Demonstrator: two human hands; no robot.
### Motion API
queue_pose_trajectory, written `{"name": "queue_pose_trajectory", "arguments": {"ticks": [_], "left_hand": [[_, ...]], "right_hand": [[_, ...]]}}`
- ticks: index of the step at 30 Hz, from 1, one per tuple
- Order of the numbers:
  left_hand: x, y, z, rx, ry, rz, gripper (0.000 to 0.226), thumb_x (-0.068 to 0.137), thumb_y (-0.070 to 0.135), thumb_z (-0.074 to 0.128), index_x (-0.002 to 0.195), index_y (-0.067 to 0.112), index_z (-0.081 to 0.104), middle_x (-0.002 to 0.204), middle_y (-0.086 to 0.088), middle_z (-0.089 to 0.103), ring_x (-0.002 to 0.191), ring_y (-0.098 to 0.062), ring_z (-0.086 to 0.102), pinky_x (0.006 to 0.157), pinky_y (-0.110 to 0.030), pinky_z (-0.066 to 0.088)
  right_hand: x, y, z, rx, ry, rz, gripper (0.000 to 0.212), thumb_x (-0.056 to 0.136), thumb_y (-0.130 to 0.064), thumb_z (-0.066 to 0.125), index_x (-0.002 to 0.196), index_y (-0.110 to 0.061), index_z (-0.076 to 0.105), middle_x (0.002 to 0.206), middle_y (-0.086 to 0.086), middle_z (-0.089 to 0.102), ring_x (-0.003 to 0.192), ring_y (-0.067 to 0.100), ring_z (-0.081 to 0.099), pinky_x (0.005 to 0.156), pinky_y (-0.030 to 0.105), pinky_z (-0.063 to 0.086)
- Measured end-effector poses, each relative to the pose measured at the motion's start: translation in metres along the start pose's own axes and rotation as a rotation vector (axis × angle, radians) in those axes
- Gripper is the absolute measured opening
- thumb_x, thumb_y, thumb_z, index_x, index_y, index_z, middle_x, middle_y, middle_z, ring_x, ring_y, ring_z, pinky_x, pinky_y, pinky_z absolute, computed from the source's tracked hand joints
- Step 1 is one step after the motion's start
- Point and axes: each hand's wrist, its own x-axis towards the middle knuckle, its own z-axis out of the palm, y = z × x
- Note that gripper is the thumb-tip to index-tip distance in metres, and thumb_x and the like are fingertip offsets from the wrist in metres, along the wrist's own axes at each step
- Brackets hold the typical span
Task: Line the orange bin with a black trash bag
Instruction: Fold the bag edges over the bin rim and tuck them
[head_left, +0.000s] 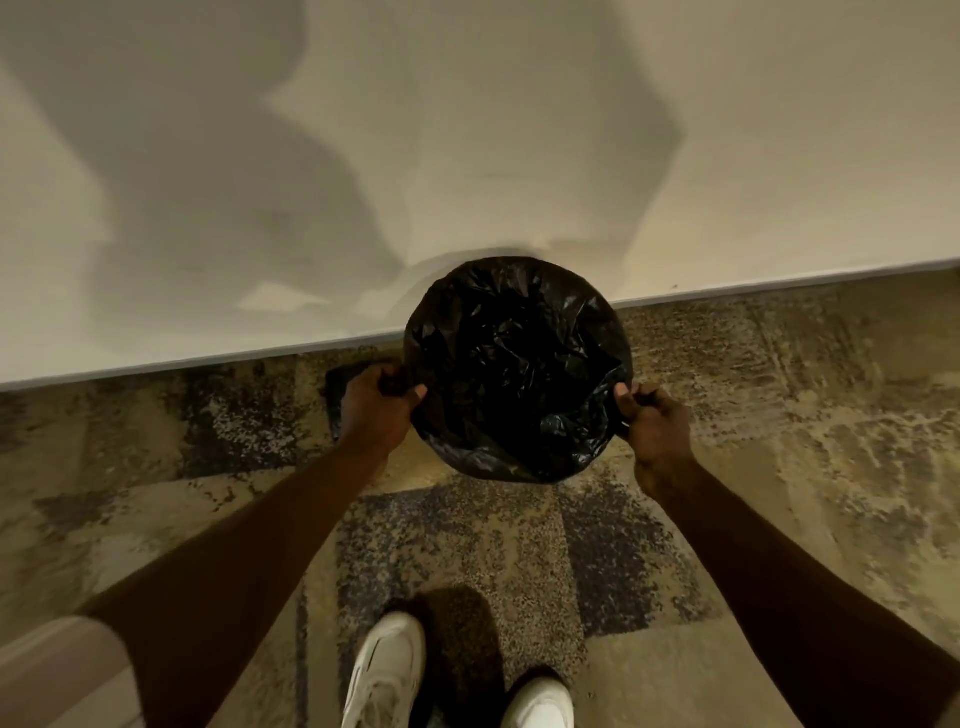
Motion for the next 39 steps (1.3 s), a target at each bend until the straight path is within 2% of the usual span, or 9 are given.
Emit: {"name": "queue_pose_trajectory", "arguments": {"ticks": [3, 6, 12, 17, 23, 29, 33, 35, 39], "left_hand": [[0.010, 0.006, 0.002, -0.005, -0.006, -0.001, 0.036, 0.072, 0.048, 0.085, 0.105, 0.037, 0.075, 0.117, -0.003, 0.078, 0.109, -0.028, 0.075, 0.093, -0.054, 0.063], [0.002, 0.031, 0.002, 0.028, 0.038, 0.014, 0.035, 0.087, 0.024, 0.084, 0.120, 0.017, 0.075, 0.115, -0.007, 0.077, 0.107, -0.028, 0.074, 0.092, -0.038, 0.060], [0.008, 0.040, 0.001, 0.085, 0.053, 0.032, 0.036, 0.088, 0.024, 0.084, 0.122, 0.014, 0.077, 0.120, -0.010, 0.079, 0.111, -0.028, 0.074, 0.101, -0.047, 0.061], [0.013, 0.051, 0.004, 0.164, 0.037, 0.085, 0.041, 0.089, 0.022, 0.082, 0.129, 0.012, 0.074, 0.126, -0.011, 0.077, 0.119, -0.028, 0.071, 0.099, -0.030, 0.052], [0.015, 0.053, 0.003, 0.128, 0.006, 0.053, 0.046, 0.090, 0.021, 0.082, 0.134, 0.013, 0.071, 0.128, -0.012, 0.076, 0.120, -0.028, 0.070, 0.095, -0.026, 0.050], [0.016, 0.056, 0.002, 0.135, -0.016, 0.044, 0.048, 0.088, 0.019, 0.084, 0.133, 0.011, 0.072, 0.127, -0.012, 0.076, 0.121, -0.029, 0.071, 0.104, -0.034, 0.055], [0.017, 0.058, 0.002, 0.168, -0.023, 0.058, 0.047, 0.089, 0.019, 0.083, 0.134, 0.010, 0.071, 0.131, -0.014, 0.075, 0.122, -0.030, 0.070, 0.097, -0.027, 0.049], [0.014, 0.059, 0.001, 0.202, -0.031, 0.076, 0.047, 0.091, 0.020, 0.082, 0.135, 0.009, 0.070, 0.130, -0.014, 0.075, 0.123, -0.031, 0.069, 0.095, -0.026, 0.048], [0.009, 0.062, -0.001, 0.274, -0.027, 0.073, 0.068, 0.090, 0.042, 0.080, 0.144, 0.006, 0.060, 0.132, -0.017, 0.072, 0.127, -0.036, 0.065, 0.102, -0.038, 0.051]], "right_hand": [[0.006, -0.005, 0.008, -0.011, 0.001, 0.002, 0.025, 0.102, -0.009, 0.066, 0.080, -0.015, 0.055, 0.095, 0.004, 0.068, 0.095, 0.021, 0.068, 0.076, 0.036, 0.059], [0.010, -0.005, 0.014, -0.028, 0.006, -0.013, 0.024, 0.102, -0.009, 0.066, 0.081, -0.015, 0.056, 0.092, 0.004, 0.069, 0.092, 0.020, 0.068, 0.072, 0.034, 0.059], [0.015, -0.005, 0.019, -0.003, 0.024, -0.009, 0.023, 0.102, -0.009, 0.065, 0.083, -0.014, 0.055, 0.093, 0.004, 0.068, 0.089, 0.016, 0.068, 0.062, 0.025, 0.060], [0.021, -0.003, 0.016, -0.012, 0.010, 0.000, 0.014, 0.103, -0.011, 0.065, 0.091, -0.010, 0.058, 0.098, 0.006, 0.070, 0.093, 0.018, 0.070, 0.058, 0.023, 0.061], [0.019, -0.006, 0.016, -0.002, -0.003, 0.017, 0.017, 0.102, -0.011, 0.067, 0.086, -0.012, 0.060, 0.100, 0.008, 0.072, 0.093, 0.021, 0.071, 0.056, 0.024, 0.061], [0.018, -0.006, 0.017, 0.004, 0.053, 0.035, 0.011, 0.101, -0.010, 0.068, 0.108, -0.003, 0.064, 0.110, 0.014, 0.073, 0.094, 0.023, 0.072, 0.052, 0.023, 0.060], [0.020, -0.005, 0.017, -0.034, 0.073, 0.026, 0.014, 0.100, -0.011, 0.070, 0.110, -0.001, 0.066, 0.106, 0.013, 0.074, 0.091, 0.021, 0.073, 0.049, 0.021, 0.058], [0.021, -0.003, 0.015, -0.054, 0.068, 0.019, 0.016, 0.100, -0.013, 0.070, 0.110, -0.002, 0.066, 0.107, 0.012, 0.075, 0.093, 0.023, 0.074, 0.053, 0.024, 0.061], [0.012, -0.005, 0.013, -0.258, 0.076, -0.078, 0.031, 0.102, -0.035, 0.068, 0.120, -0.011, 0.065, 0.116, 0.009, 0.075, 0.107, 0.030, 0.074, 0.084, 0.051, 0.065]]}}
